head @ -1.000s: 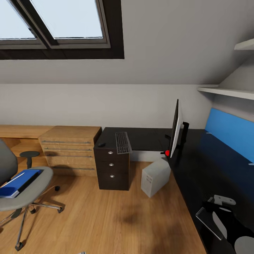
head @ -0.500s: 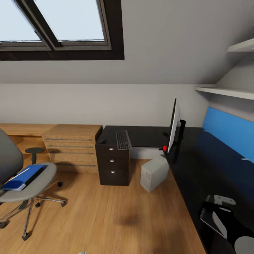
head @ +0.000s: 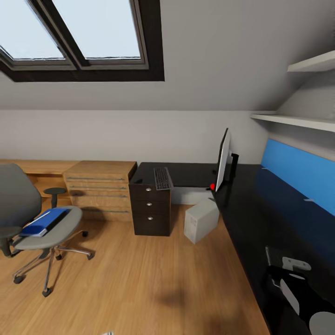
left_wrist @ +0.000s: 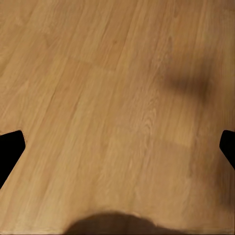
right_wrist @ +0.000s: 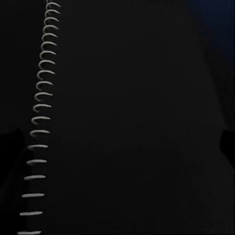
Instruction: In the bedroom, organize the workspace by keeping the computer under the desk, ensuring the monitor is on the desk, placing the keyboard on the desk next to the monitor, placing the mouse on the desk next to the keyboard, moving the folder from the swivel chair onto the desk next to the mouse, stacking the notebook on top of the folder with the pen on top of the notebook, and positioning the swivel chair next to the desk.
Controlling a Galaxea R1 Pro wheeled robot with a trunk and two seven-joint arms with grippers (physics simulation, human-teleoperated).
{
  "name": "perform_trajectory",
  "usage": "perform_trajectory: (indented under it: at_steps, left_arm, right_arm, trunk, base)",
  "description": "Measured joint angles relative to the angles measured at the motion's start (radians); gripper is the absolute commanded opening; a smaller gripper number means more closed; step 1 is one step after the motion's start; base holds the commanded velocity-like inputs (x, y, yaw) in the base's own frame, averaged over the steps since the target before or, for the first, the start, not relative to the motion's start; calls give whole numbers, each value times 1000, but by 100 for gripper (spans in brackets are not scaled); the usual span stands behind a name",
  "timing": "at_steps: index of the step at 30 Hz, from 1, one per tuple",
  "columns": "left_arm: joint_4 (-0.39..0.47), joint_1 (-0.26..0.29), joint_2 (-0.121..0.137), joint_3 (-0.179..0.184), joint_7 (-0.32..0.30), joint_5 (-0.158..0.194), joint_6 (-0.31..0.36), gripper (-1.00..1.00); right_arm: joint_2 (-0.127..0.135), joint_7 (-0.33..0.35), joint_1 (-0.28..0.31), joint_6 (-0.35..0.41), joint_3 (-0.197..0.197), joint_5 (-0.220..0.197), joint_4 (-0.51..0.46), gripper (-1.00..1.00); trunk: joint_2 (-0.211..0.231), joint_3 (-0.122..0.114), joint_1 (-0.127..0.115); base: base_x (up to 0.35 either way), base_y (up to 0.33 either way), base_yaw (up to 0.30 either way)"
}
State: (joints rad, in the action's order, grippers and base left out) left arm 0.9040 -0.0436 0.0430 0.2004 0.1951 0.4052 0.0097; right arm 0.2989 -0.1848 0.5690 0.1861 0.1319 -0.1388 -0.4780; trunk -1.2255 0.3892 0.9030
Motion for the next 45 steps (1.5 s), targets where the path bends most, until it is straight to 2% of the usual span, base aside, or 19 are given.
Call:
perform_trajectory:
  at_steps: [9,23,25,26,28,35,36,45]
  left_arm:
    - [0,0,0,0,-1,0,0,100]
    - [0,-1,1,-4,1,1,0,100]
    - [2,0,1,-5,1,1,0,100]
    - [4,0,1,-6,2,1,0,100]
    - [5,-1,2,-6,3,2,0,100]
    - [6,0,2,-6,3,3,0,100]
    - [6,-1,1,-6,3,3,0,100]
    - [6,0,1,-4,1,1,0,100]
  right_arm:
    - [0,0,0,-2,0,0,0,100]
    - [-5,7,0,-11,0,-1,-14,100]
    - [-6,8,0,-13,0,-2,-29,100]
    - [-9,7,0,-13,0,-3,-88,100]
    - [-12,7,-1,-11,1,-4,-128,100]
    - [-21,6,-3,-7,2,-6,-178,100]
    - [-37,6,-5,-10,1,-5,-220,100]
    - [-42,6,-15,1,0,-8,-310,100]
  trunk:
    - [0,0,0]
    - [0,0,-1]
    - [0,0,-1]
    - [0,0,-1]
    - [0,0,-1]
    - [0,0,-1]
    - [0,0,-1]
    - [0,4,-1]
  base:
    - [-275,0,0]
    - [-27,0,0]
    - [-1,0,0]
    - [0,0,0]
    - [0,0,0]
    - [0,0,0]
    - [0,0,0]
    - [0,0,0]
